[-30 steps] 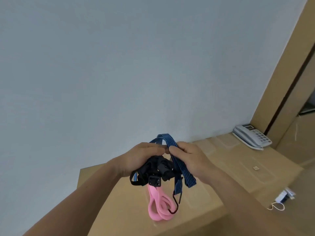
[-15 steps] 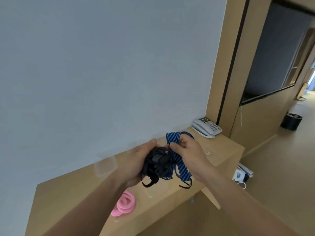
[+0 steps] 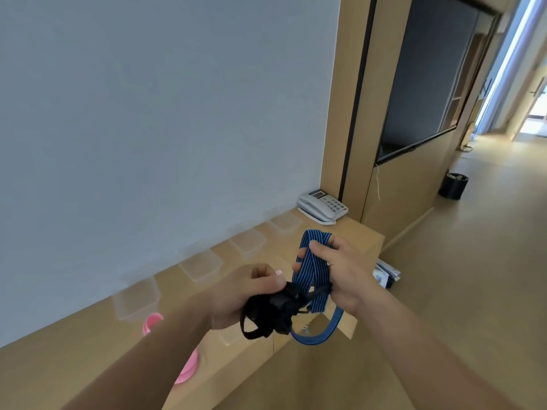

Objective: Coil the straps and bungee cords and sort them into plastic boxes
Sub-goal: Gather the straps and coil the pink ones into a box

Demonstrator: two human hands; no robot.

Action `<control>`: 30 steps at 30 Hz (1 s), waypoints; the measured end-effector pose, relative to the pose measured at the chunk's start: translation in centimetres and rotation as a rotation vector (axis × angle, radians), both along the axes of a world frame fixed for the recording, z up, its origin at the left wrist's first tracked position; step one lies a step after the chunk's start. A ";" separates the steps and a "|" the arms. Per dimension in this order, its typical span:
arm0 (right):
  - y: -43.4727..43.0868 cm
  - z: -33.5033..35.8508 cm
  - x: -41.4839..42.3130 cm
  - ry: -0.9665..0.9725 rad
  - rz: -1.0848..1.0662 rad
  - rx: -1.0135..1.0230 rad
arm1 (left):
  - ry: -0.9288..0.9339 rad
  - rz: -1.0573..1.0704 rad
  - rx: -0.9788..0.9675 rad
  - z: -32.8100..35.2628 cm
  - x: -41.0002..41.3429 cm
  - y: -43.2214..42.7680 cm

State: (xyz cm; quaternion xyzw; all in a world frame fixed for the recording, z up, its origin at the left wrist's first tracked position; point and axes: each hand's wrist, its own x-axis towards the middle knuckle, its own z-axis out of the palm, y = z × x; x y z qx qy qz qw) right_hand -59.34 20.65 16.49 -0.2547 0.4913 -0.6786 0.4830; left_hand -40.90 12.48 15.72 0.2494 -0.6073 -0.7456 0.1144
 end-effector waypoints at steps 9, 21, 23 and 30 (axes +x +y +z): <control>-3.4 -0.2 -3.9 0.146 -0.291 -0.066 | -0.307 -0.355 -0.518 0.2 -5.7 -4.7; -6.2 0.3 -10.9 0.602 -0.093 0.058 | -0.035 -0.088 -0.424 1.3 -12.0 -13.2; -6.1 1.1 -12.5 0.636 -0.041 0.029 | -0.106 -0.138 -0.541 1.0 -13.8 -13.5; -6.7 3.1 -17.7 0.429 0.177 -0.122 | -0.168 -0.258 -0.621 -0.4 -21.3 -11.9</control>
